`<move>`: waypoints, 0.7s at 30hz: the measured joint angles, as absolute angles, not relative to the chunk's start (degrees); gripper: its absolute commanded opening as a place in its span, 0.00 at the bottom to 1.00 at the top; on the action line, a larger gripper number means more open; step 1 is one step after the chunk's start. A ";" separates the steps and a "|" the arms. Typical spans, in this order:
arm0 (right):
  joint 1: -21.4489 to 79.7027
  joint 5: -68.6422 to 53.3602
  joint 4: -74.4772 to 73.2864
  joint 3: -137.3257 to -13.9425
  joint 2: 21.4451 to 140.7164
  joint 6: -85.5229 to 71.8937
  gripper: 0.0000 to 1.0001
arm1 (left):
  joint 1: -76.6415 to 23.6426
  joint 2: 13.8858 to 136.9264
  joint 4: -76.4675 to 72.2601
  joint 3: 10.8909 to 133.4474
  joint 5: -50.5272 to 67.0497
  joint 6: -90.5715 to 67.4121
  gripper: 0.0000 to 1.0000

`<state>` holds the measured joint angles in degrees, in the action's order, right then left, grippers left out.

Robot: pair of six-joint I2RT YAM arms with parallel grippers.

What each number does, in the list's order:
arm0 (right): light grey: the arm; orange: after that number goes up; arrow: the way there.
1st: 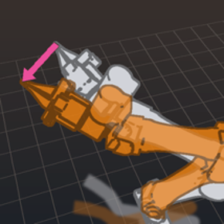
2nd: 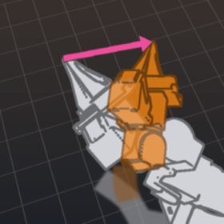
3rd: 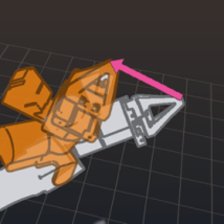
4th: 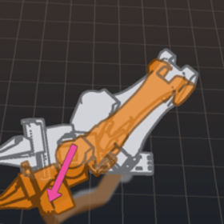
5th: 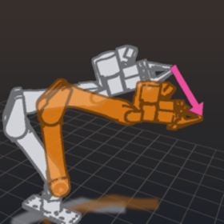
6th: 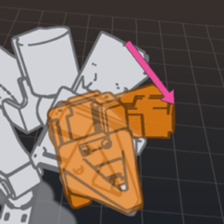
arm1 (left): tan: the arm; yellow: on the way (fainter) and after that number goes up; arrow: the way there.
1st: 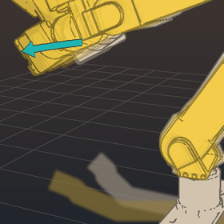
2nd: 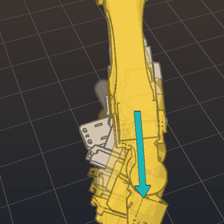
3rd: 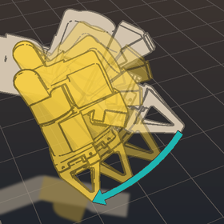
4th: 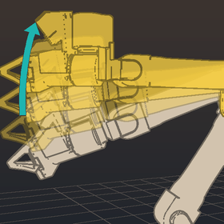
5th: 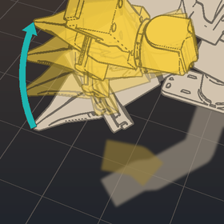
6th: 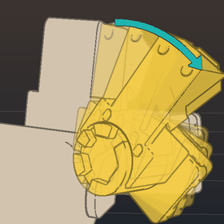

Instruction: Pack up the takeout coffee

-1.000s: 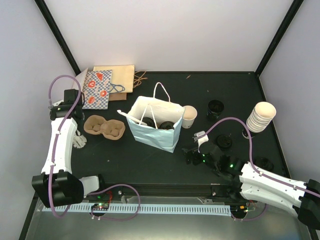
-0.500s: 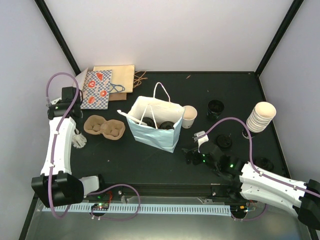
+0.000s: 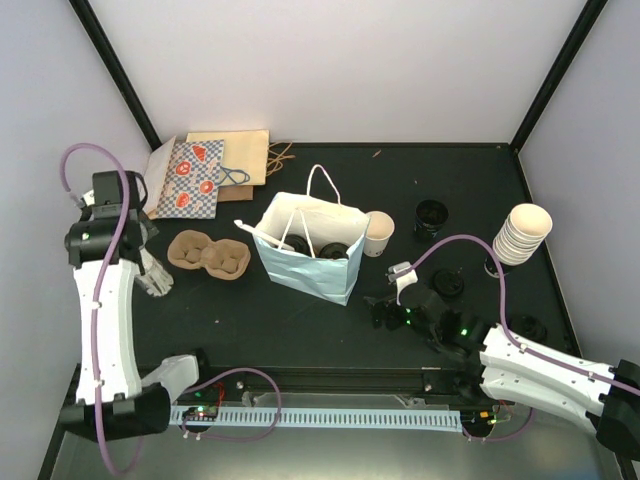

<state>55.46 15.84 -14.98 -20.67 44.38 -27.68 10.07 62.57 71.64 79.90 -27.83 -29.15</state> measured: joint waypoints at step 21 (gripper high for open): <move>55.46 15.84 -14.96 -20.67 43.64 -27.51 1.00 | 10.07 49.52 74.59 107.96 0.38 -36.23 0.02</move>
<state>55.46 15.84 -14.96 -20.67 43.64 -27.51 10.07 49.52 74.59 107.96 0.38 -36.23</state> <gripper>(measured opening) 0.999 0.019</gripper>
